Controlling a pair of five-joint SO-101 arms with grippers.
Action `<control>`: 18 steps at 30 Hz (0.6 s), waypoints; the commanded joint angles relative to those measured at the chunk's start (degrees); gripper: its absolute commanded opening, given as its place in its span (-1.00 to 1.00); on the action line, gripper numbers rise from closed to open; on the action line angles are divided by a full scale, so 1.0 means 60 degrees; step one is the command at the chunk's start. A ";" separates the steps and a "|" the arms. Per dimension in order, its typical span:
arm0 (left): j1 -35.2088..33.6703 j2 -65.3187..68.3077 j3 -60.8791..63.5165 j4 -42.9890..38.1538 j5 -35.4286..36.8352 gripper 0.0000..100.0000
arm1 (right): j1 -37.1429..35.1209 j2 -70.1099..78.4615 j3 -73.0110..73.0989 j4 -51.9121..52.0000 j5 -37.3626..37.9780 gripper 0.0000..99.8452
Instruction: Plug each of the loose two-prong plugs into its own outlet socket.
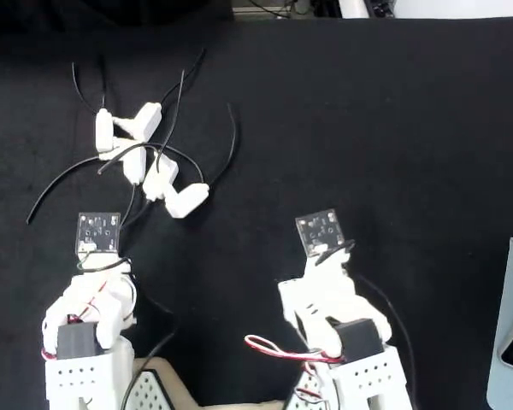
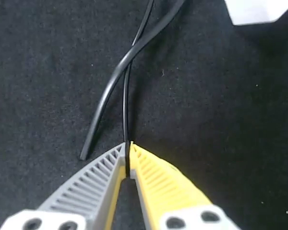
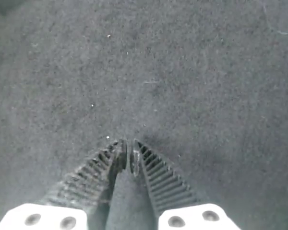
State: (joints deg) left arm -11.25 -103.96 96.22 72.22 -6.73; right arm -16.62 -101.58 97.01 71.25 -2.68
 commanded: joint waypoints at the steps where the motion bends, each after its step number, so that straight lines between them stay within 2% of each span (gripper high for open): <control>1: 0.0051 -0.0015 0.0183 0.0059 -0.0044 -0.93 | 0.0132 -0.0081 -0.0037 0.0029 -0.0044 -0.97; 18: 0.0007 -0.0015 0.0183 0.0103 -0.0044 -0.94 | 0.0117 -0.0081 -0.0037 0.0029 -0.0044 -0.97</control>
State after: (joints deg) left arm -11.25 -103.96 96.22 72.22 -6.73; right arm -16.62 -101.58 97.01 71.25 -2.68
